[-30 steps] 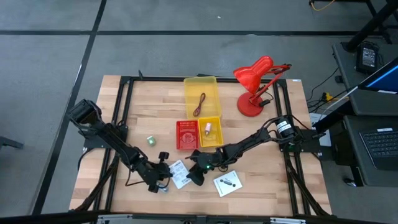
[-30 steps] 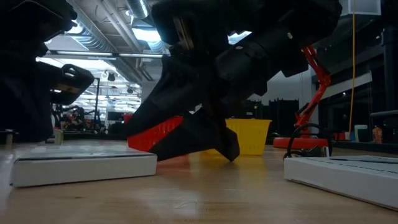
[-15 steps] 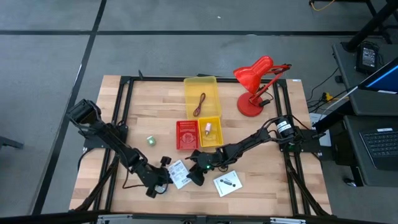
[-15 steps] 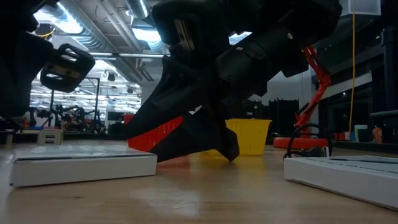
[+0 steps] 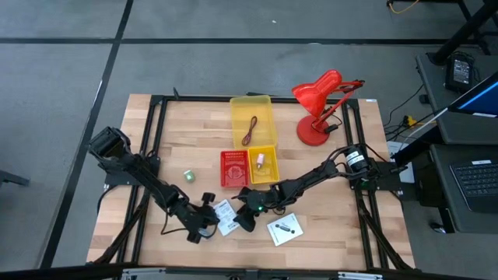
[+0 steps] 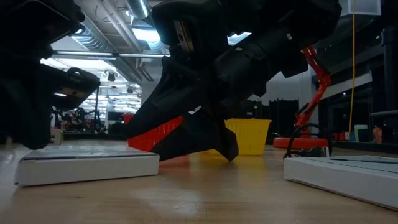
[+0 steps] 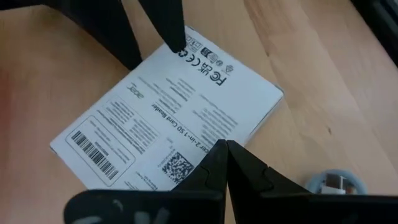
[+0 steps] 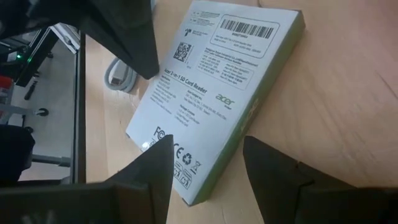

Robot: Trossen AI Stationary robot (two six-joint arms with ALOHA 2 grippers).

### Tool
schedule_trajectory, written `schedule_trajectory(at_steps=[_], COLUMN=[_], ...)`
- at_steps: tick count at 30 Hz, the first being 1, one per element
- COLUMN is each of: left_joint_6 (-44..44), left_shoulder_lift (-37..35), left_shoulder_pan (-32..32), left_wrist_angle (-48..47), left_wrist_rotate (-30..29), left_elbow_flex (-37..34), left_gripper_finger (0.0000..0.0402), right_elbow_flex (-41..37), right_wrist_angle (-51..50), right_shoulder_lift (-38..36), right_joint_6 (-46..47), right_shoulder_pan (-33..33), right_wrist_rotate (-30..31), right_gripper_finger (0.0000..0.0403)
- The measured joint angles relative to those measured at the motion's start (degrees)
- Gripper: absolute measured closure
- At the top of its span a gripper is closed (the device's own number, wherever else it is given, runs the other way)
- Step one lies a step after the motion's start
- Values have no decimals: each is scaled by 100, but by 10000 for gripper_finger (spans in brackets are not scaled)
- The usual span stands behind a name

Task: Pick and place items into bin
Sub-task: Put the left white card reader box into the red bin

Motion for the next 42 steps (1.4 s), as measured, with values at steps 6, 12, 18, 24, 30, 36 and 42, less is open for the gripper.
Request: schedule_trajectory(at_steps=[6, 12, 18, 24, 30, 36, 42], left_joint_6=[-69, -343, -452, -148, 103, 91, -17], left_shoulder_lift=[0, 0, 0, 0, -2, -2, -8], left_shoulder_pan=[0, 0, 0, -12, -28, 31, 59], left_wrist_angle=[-11, -96, -87, 100, 87, -38, -37], left_wrist_rotate=[134, 137, 134, 134, 111, -98, -32], left_elbow_flex=[2, -87, -144, -111, -22, -22, -45], left_gripper_finger=[400, 400, 400, 400, 400, 400, 400], right_elbow_flex=[0, 0, -9, -9, -7, -2, -4], right_wrist_angle=[0, 2, -76, -255, -292, -274, -280], right_shoulder_lift=[0, -1, -61, -82, -92, -92, -137], right_joint_6=[-18, -18, 8, 6, 0, -15, -109], right_shoulder_pan=[0, 0, -2, -2, -2, -2, -1], right_wrist_rotate=[-2, -4, 16, 133, 151, 151, 149], right_gripper_finger=[229, 229, 229, 229, 229, 229, 229])
